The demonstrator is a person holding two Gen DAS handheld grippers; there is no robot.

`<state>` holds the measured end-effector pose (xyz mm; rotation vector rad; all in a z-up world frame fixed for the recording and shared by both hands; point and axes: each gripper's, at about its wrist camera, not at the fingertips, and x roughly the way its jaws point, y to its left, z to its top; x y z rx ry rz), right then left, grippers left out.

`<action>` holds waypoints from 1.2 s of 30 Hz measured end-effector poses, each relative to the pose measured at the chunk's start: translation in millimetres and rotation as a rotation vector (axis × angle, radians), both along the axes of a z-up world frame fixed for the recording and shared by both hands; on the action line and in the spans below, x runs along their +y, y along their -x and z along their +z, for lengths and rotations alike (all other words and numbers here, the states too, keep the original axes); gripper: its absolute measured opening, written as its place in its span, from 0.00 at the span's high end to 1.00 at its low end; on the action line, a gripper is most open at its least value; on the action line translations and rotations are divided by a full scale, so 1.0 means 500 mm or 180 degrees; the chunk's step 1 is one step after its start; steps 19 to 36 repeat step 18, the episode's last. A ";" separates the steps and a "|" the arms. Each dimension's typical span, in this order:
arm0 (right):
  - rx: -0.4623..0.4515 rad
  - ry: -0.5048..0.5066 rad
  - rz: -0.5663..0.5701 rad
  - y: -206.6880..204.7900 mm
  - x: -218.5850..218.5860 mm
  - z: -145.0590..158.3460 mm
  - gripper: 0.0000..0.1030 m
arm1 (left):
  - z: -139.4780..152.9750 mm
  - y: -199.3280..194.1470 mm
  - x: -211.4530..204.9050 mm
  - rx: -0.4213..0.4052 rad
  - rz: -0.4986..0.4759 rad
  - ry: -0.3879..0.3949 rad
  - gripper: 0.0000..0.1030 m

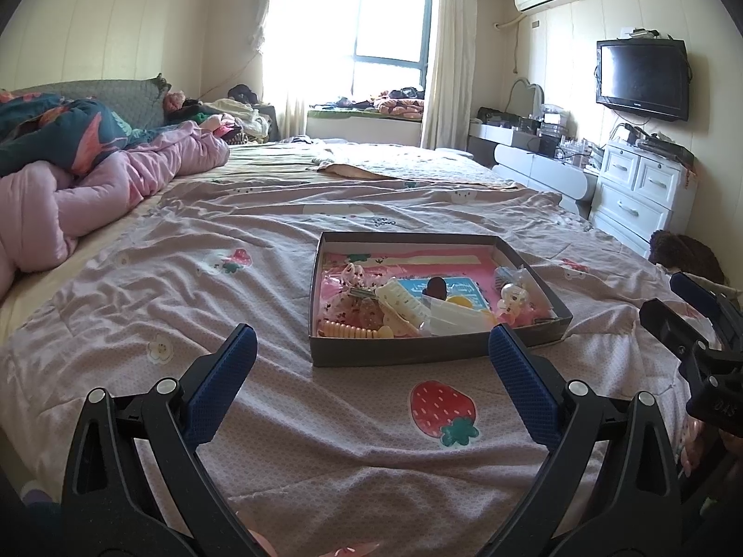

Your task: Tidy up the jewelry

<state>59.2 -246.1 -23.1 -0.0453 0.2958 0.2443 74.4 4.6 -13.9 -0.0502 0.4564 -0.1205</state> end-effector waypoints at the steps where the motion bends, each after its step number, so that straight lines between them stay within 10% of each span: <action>1: -0.0002 0.0011 -0.0013 0.000 0.001 -0.001 0.06 | 0.000 -0.001 0.005 0.0011 0.0000 0.0027 0.11; 12: 0.0122 -0.0091 -0.0357 -0.046 -0.044 0.002 0.06 | -0.005 -0.028 0.029 0.0131 0.0210 0.0130 0.11; 18: 0.0793 -0.0131 -0.1428 -0.256 -0.227 -0.012 0.06 | -0.025 -0.183 0.159 0.0565 0.0847 0.0144 0.11; 36: 0.0793 -0.0131 -0.1428 -0.256 -0.227 -0.012 0.06 | -0.025 -0.183 0.159 0.0565 0.0847 0.0144 0.11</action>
